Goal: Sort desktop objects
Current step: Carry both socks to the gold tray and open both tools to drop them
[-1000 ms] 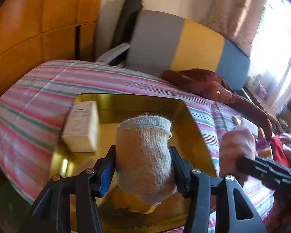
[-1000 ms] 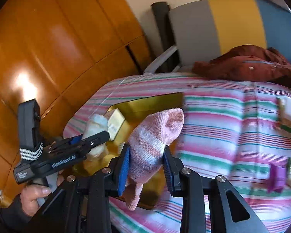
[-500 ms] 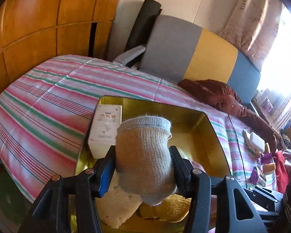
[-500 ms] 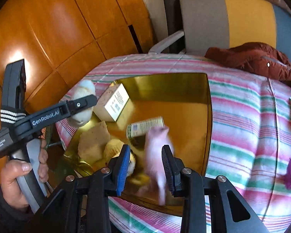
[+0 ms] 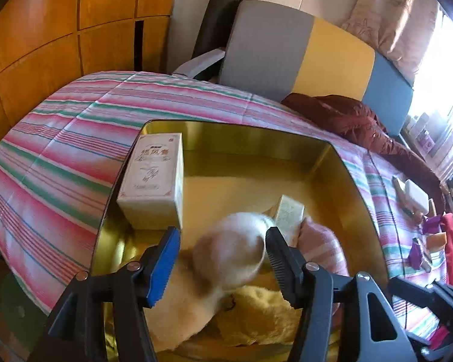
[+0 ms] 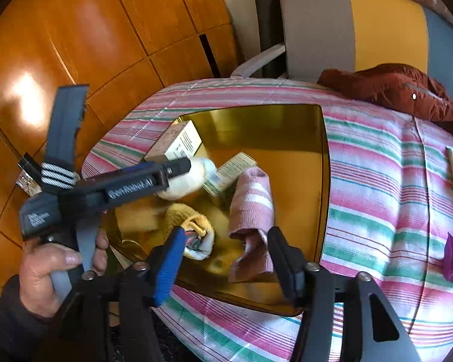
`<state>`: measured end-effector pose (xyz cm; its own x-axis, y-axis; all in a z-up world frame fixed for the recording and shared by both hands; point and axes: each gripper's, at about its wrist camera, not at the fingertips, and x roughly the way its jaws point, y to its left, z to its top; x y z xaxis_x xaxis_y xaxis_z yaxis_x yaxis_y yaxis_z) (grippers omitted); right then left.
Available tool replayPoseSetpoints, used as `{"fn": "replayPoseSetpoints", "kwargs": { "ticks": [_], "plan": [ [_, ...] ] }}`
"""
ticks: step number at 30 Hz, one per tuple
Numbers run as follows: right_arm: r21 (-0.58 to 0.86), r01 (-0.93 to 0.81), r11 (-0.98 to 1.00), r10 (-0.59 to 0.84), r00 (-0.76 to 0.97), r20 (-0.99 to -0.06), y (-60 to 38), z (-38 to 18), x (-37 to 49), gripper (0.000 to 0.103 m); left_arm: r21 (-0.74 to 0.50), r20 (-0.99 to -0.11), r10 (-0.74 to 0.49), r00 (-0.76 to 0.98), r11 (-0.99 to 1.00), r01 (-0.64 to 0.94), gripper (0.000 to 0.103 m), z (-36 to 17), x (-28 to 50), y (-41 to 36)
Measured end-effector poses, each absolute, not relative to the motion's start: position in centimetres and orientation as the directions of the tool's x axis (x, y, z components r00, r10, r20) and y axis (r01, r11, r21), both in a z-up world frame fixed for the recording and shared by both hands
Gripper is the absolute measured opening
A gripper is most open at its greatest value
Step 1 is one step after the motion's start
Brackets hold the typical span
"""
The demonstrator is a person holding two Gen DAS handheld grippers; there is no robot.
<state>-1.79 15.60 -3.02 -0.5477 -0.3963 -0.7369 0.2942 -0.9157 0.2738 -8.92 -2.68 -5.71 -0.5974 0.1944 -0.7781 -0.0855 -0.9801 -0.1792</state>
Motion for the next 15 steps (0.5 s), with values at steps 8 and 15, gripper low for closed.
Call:
{"fn": "replayPoseSetpoints", "kwargs": {
  "ticks": [8,15],
  "plan": [
    [0.238,0.296,-0.925,-0.373,-0.591,-0.715,15.4,-2.2,-0.8,0.079,-0.116,-0.787,0.142,-0.600,-0.990,-0.081,0.066,-6.3,-7.2,-3.3],
    [0.221,0.296,-0.929,-0.362,-0.607,-0.708,15.3,-2.0,-0.3,0.081,-0.152,-0.786,0.167,-0.595,-0.985,-0.077,0.065,-5.6,-5.9,-4.0]
  ]
}}
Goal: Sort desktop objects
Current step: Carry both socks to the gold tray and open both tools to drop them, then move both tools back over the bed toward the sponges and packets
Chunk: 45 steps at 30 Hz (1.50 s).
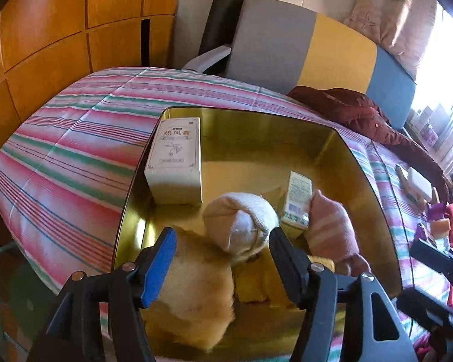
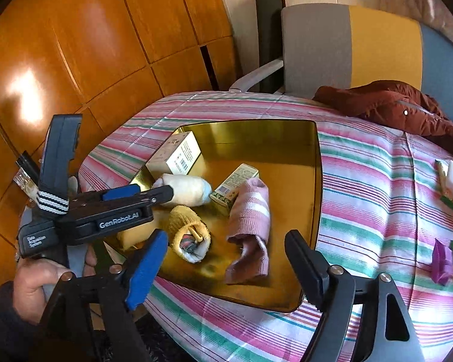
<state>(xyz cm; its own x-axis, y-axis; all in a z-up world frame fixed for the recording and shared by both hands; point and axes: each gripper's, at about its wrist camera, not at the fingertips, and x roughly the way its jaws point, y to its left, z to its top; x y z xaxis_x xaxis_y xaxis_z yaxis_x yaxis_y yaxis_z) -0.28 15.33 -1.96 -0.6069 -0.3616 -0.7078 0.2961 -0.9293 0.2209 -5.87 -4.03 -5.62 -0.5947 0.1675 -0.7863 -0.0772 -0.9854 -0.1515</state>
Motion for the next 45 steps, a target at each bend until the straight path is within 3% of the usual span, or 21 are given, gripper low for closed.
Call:
{"fn": "replayPoseSetpoints", "kwargs": {
  "ticks": [7,11,14,22,30,45],
  "plan": [
    [0.222,0.282,-0.933,-0.355,-0.631,-0.690,15.7,-1.6,0.3,0.084,-0.125,-0.772,0.136,-0.621,-0.990,-0.062,0.064,-5.2,-3.3,-4.8],
    [0.195,0.269,-0.943,-0.328,-0.660,-0.676,15.8,-1.4,0.6,0.098,-0.155,-0.751,0.150,-0.643,-0.987,-0.050,0.063,-4.5,-2.7,-5.5],
    [0.176,0.251,-0.952,-0.303,-0.684,-0.664,16.1,-1.1,1.0,0.103,-0.153,-0.739,0.147,-0.657,-0.987,-0.049,0.063,-3.6,-2.9,-5.2],
    [0.123,0.176,-0.977,-0.213,-0.713,-0.668,18.5,-0.8,1.1,0.103,-0.082,-0.703,0.131,-0.699,-0.991,-0.103,0.062,-1.1,-2.8,-2.4],
    [0.118,0.037,-0.992,-0.108,-0.719,-0.686,23.6,-0.9,1.0,0.103,-0.065,-0.681,0.195,-0.706,-0.976,-0.207,0.064,0.4,-2.3,1.2],
    [0.154,-0.297,-0.943,0.088,-0.663,-0.744,38.1,-1.0,3.3,0.103,-0.140,-0.685,0.428,-0.589,-0.871,-0.470,0.064,0.8,-1.1,9.1]
  ]
}}
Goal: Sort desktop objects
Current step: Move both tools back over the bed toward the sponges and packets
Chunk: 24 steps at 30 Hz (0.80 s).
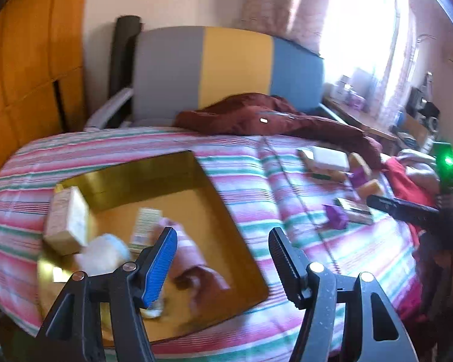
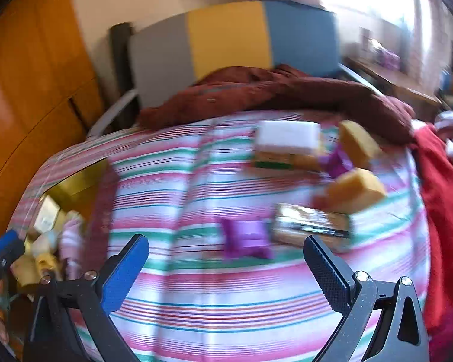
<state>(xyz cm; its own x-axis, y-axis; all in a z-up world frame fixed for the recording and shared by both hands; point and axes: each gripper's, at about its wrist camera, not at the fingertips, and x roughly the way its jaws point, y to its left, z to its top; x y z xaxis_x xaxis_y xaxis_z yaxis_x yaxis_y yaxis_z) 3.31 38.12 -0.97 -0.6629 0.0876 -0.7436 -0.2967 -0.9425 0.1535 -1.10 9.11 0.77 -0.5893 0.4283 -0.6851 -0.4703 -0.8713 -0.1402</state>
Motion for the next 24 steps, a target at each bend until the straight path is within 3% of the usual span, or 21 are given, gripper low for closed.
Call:
{"fn": "replayPoseSetpoints", "kwargs": {
  "ticks": [8,24],
  "plan": [
    [0.164,-0.435,-0.885,0.162,-0.619,-0.768,46.2,-1.4,4.8,0.103,-0.165,-0.712,0.478,-0.515,-0.826,-0.539,0.064,0.2,-0.5,12.5],
    [0.428,-0.525,-0.735,0.083,-0.697,-0.712,56.6,-4.7,3.4,0.102,-0.119,-0.788,0.466,-0.403,-0.757,-0.643,0.064,-2.5,0.0,19.2]
  ]
}}
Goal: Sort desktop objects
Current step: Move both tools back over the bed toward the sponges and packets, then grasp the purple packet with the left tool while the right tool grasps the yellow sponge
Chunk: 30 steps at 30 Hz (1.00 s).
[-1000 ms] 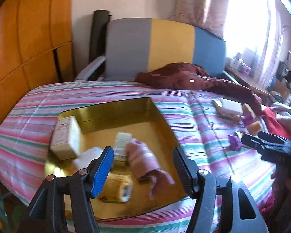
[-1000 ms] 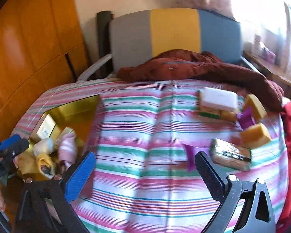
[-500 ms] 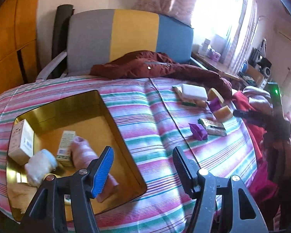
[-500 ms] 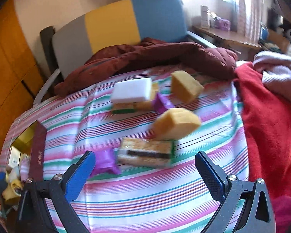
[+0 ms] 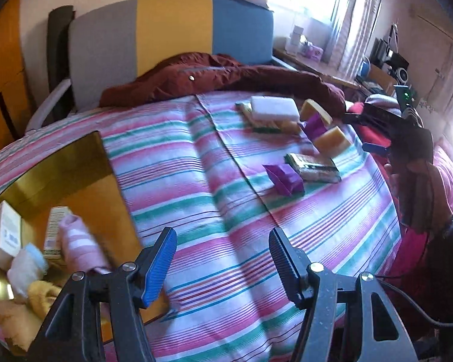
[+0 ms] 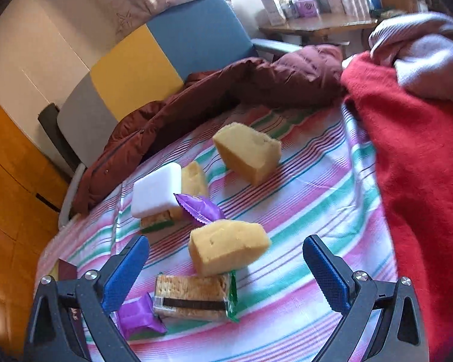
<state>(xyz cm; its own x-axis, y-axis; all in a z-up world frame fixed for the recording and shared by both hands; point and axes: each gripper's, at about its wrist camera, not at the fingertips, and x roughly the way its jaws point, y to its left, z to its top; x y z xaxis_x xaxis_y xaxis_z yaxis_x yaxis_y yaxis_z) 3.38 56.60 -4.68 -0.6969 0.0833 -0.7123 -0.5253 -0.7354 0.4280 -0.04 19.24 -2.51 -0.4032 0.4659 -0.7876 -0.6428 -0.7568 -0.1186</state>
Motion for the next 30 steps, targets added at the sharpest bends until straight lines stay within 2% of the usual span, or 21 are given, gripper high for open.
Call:
{"fn": "replayPoseSetpoints", "kwargs": {
  "ticks": [2,13,14,16,17,18,21,30],
  "plan": [
    [0.417,-0.544,-0.728,0.078,-0.670,-0.738,57.0,-5.5,2.9,0.102,-0.138,-0.793,0.478,-0.378,-0.744,-0.654,0.065,-2.8,-0.2,20.2],
    [0.392,-0.500,-0.772,0.034,-0.649,-0.760,56.5,-6.5,1.0,0.102,-0.166,-0.822,0.493,-0.285,-0.686,-0.708,0.065,-4.5,-1.0,26.2],
    [0.388,-0.500,-0.774,0.032,-0.644,-0.765,56.5,-6.6,0.8,0.101,-0.174,-0.826,0.493,-0.275,-0.686,-0.706,0.065,-4.8,-1.2,26.6],
    [0.354,-0.505,-0.787,0.045,-0.620,-0.784,56.3,-6.8,0.5,0.086,-0.191,-0.832,0.493,-0.256,-0.687,-0.702,0.065,-5.2,-1.5,27.3],
    [0.335,-0.507,-0.794,0.049,-0.603,-0.796,56.2,-7.1,0.3,0.073,-0.199,-0.833,0.494,-0.249,-0.687,-0.699,0.065,-5.4,-1.7,27.7],
    [0.329,-0.505,-0.798,0.047,-0.595,-0.802,56.1,-7.2,0.2,0.067,-0.202,-0.834,0.494,-0.246,-0.688,-0.697,0.065,-5.6,-1.8,27.9],
    [0.312,-0.494,-0.811,0.055,-0.597,-0.801,55.8,-7.0,0.1,0.063,-0.211,-0.838,0.493,-0.234,-0.688,-0.694,0.065,-6.0,-2.1,28.8],
    [0.278,-0.497,-0.822,0.085,-0.590,-0.803,55.6,-6.3,0.2,0.062,-0.260,-0.841,0.501,-0.206,-0.706,-0.659,0.065,-6.8,-3.7,31.2]
  ]
}}
